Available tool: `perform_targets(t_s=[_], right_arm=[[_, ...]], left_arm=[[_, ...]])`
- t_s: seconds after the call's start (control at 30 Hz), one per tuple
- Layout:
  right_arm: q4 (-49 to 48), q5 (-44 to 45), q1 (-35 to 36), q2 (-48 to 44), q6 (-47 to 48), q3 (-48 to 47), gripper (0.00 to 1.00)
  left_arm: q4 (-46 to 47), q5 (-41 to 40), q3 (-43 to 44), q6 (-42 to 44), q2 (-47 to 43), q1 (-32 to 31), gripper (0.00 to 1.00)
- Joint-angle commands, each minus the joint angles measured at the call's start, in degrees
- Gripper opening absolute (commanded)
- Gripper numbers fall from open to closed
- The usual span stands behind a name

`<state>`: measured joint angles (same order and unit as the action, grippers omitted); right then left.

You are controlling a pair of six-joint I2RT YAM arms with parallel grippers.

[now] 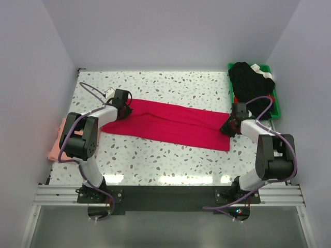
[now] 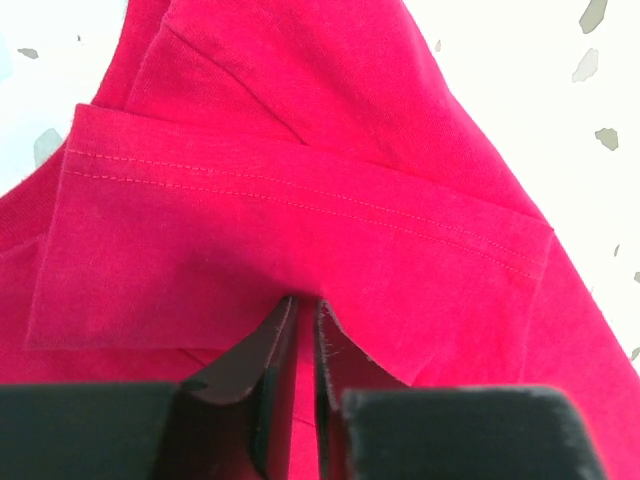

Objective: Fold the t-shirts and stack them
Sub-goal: Fold the tshirt

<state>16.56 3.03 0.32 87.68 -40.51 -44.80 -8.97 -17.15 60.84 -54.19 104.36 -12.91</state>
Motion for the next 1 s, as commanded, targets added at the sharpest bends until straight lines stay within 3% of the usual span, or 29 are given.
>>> perform_targets(t_s=[0.0, 0.27, 0.37, 0.4, 0.5, 0.57, 0.97], right_arm=[[-0.74, 1.54, -0.23, -0.4, -0.36, -2.66, 0.22], [1.11, 2.95, -0.23, -1.98, 0.61, -4.25, 0.03], [1.2, 3.21, -0.23, -2.34, 0.87, -4.16, 0.0], [1.2, 3.21, -0.14, -2.51, 0.87, -4.07, 0.0], [1.2, 3.56, -0.23, -2.69, 1.05, -4.07, 0.0], [1.2, 3.56, -0.23, -2.78, 0.96, -4.16, 0.0], [1.99, 3.21, -0.14, -4.01, 1.31, -4.6, 0.0]], left_arm=[[2.2, -0.78, -0.02, 1.19, 0.5, -0.01, 0.14], [1.06, -0.78, 0.77, 2.16, -0.73, -0.01, 0.01], [0.45, -0.7, 0.07, 2.08, -2.57, -0.01, 0.09], [0.36, -0.61, -0.37, 1.64, -3.27, -0.01, 0.22], [0.36, -0.08, -2.56, 0.41, -5.48, -0.1, 0.45], [0.18, 0.45, -3.79, -0.29, -6.35, -0.28, 0.53], [-0.69, 2.12, -3.27, -4.25, -2.5, -1.07, 0.57]])
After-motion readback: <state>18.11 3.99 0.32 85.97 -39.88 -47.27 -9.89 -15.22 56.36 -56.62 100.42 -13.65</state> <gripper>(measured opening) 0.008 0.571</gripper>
